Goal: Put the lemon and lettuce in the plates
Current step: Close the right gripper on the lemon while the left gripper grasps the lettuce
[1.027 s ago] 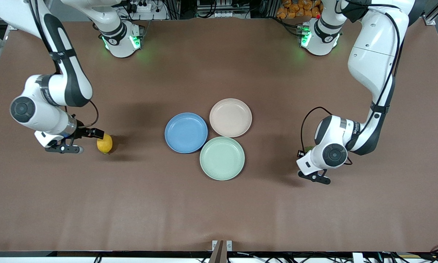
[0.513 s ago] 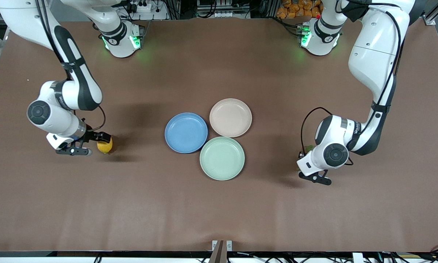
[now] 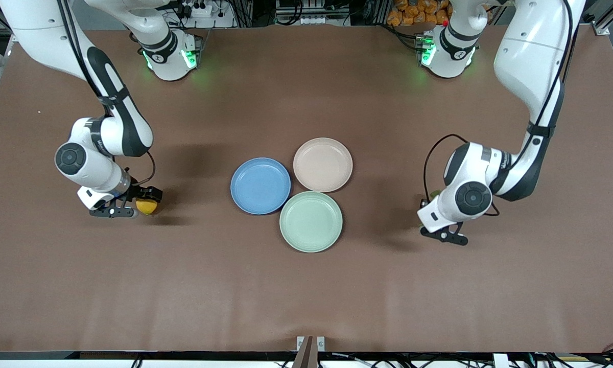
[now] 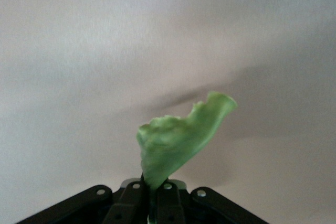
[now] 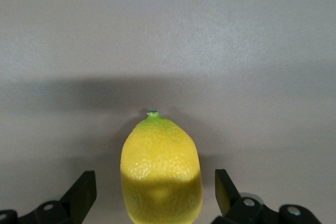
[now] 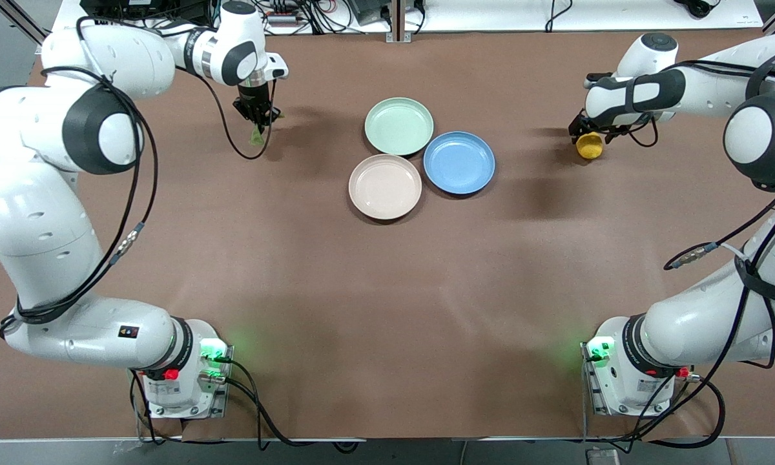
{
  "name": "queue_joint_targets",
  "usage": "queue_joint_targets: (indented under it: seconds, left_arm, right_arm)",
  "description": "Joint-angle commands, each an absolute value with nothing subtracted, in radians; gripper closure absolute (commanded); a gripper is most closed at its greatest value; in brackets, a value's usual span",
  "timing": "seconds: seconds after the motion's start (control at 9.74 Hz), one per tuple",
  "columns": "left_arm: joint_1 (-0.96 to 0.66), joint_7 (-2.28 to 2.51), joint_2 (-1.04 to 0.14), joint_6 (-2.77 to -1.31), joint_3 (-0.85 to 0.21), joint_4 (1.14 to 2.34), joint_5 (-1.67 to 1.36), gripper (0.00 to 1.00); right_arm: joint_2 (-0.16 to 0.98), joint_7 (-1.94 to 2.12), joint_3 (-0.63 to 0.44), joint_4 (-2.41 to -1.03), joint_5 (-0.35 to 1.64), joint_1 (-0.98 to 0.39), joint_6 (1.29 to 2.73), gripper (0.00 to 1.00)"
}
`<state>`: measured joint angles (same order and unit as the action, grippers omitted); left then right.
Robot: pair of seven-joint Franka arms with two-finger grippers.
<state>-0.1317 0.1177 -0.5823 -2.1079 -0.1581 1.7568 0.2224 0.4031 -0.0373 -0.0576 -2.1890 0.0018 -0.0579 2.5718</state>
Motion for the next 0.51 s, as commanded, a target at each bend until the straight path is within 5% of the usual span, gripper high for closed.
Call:
queue_joint_targets:
  seconds: [0.0,0.41]
  left_arm:
    - [-0.129,0.144,-0.494,-2.117,-0.166,1.865,0.238,1.00]
    - [-0.129,0.308,-0.476,-2.115,-0.262,1.890,0.236,1.00]
  right_arm:
    - [0.414,-0.054,-0.058,-2.203,0.003,-0.063,2.599,0.00]
    - [0.456,-0.054,-0.058,-2.204,0.003,-0.061,2.660,0.00]
